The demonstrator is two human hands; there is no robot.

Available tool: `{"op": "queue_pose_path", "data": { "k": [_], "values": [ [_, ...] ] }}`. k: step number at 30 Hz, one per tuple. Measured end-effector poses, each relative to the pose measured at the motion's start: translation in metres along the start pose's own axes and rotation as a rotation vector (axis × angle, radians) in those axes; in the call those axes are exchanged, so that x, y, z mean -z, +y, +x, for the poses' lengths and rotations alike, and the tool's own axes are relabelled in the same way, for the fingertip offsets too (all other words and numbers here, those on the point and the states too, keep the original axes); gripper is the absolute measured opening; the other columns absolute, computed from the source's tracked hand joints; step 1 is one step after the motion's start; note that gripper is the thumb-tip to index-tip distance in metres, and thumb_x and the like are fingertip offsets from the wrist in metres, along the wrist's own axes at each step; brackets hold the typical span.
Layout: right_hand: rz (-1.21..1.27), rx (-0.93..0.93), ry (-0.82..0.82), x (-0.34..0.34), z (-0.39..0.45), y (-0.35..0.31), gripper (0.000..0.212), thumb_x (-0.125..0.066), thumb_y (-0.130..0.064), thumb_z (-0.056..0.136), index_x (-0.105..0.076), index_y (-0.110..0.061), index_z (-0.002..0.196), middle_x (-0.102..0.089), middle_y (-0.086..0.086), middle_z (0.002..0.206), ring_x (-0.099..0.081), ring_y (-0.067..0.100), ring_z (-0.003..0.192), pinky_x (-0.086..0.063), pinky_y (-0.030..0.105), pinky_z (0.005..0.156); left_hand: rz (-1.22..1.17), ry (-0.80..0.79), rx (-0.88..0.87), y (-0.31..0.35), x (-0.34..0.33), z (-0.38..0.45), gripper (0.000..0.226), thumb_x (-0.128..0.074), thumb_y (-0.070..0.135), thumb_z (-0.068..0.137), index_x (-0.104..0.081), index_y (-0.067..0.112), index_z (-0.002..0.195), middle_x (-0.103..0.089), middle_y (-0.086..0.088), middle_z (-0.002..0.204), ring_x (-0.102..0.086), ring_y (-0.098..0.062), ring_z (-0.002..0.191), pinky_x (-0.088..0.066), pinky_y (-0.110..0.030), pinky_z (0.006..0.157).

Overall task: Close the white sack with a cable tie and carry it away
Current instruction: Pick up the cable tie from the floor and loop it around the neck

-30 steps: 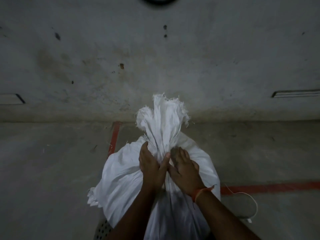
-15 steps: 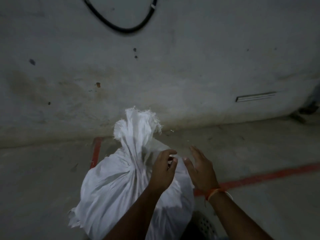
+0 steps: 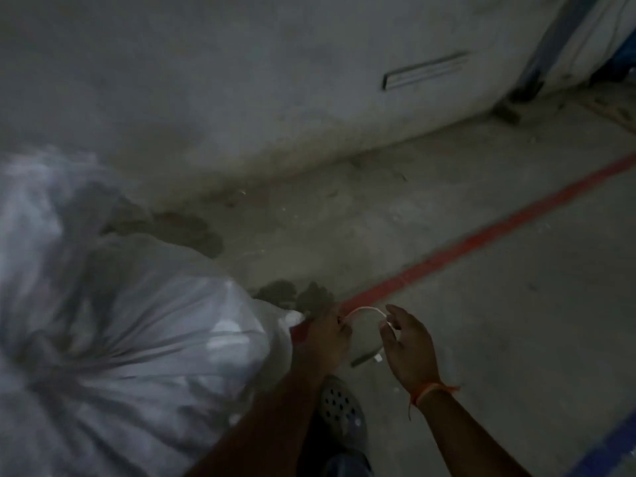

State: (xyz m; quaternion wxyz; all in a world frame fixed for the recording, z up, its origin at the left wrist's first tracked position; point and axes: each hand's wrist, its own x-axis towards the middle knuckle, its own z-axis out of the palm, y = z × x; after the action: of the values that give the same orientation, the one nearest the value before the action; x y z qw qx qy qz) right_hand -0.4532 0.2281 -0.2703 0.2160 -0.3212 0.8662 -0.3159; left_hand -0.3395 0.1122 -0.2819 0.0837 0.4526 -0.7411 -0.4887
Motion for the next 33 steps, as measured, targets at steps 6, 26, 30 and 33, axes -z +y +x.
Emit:
{"op": "queue_pose_path", "data": {
  "k": [6, 26, 30, 33],
  "values": [
    [-0.102, -0.198, -0.14, -0.055, 0.04, 0.105, 0.045, -0.07, -0.017, 0.083, -0.062, -0.017, 0.127, -0.064, 0.013, 0.116, -0.061, 0.032, 0.108, -0.051, 0.04, 0.096, 0.126, -0.155, 0.072, -0.058, -0.08, 0.054, 0.042, -0.056, 0.011, 0.096, -0.055, 0.009, 0.138, -0.059, -0.01, 0.138, -0.056, -0.025, 0.127, -0.042, -0.027, 0.101],
    [0.081, -0.326, -0.231, -0.133, 0.061, 0.142, 0.041, -0.058, -0.007, 0.083, -0.069, -0.017, 0.121, -0.063, 0.019, 0.115, -0.061, 0.033, 0.108, -0.05, 0.032, 0.096, -0.046, -0.286, 0.168, -0.143, -0.165, 0.087, 0.047, -0.055, 0.035, 0.083, -0.065, 0.01, 0.121, -0.071, -0.011, 0.113, -0.066, -0.028, 0.107, -0.051, -0.045, 0.098],
    [0.158, -0.325, -0.167, -0.111, 0.064, 0.115, 0.041, -0.063, -0.001, 0.082, -0.071, -0.018, 0.119, -0.055, 0.009, 0.116, -0.057, 0.002, 0.081, -0.038, -0.005, 0.068, -0.073, -0.254, 0.122, -0.117, -0.144, 0.084, 0.049, -0.058, 0.017, 0.082, -0.061, 0.01, 0.13, -0.07, -0.01, 0.119, -0.067, -0.025, 0.11, -0.051, -0.034, 0.1],
    [0.198, -0.261, -0.112, -0.086, 0.06, 0.083, 0.037, -0.062, -0.004, 0.086, -0.07, -0.025, 0.115, -0.053, 0.007, 0.117, -0.06, 0.008, 0.089, -0.043, 0.007, 0.074, -0.103, -0.23, 0.09, -0.066, -0.104, 0.068, 0.05, -0.059, 0.015, 0.08, -0.062, 0.007, 0.129, -0.069, -0.01, 0.123, -0.067, -0.026, 0.111, -0.052, -0.034, 0.1]
  ]
}}
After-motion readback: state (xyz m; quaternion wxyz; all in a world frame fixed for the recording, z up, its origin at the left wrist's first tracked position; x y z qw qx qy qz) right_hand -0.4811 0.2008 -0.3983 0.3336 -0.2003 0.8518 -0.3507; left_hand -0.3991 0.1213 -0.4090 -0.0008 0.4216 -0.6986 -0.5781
